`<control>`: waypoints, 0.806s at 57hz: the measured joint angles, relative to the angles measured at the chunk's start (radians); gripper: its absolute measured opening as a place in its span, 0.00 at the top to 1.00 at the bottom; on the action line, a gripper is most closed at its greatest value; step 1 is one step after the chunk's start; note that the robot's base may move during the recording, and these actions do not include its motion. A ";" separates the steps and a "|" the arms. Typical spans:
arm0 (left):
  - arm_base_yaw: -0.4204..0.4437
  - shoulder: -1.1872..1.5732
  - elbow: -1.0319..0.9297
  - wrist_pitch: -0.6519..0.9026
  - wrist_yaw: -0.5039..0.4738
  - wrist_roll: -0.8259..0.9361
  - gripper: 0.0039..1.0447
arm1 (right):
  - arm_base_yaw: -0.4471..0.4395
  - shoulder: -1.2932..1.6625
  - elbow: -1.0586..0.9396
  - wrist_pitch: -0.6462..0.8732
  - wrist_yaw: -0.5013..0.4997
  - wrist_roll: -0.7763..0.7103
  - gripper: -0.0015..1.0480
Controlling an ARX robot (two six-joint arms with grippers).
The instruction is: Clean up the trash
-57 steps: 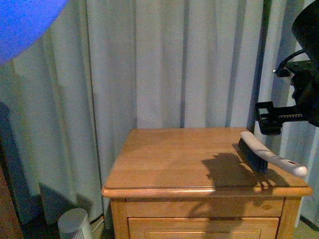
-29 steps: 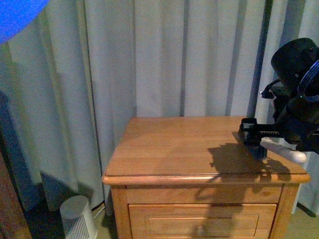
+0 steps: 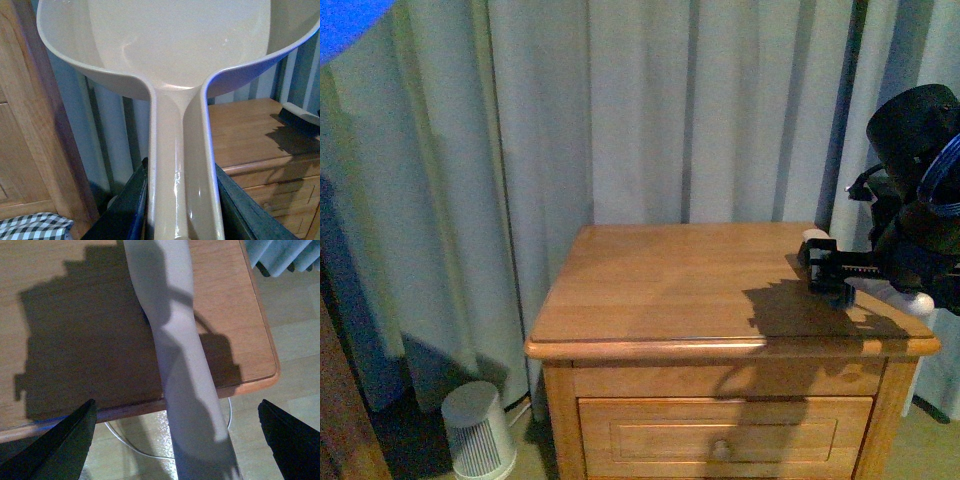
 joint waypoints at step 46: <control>0.000 0.000 0.000 0.000 0.000 0.000 0.73 | -0.019 0.001 -0.046 0.074 0.007 -0.054 0.80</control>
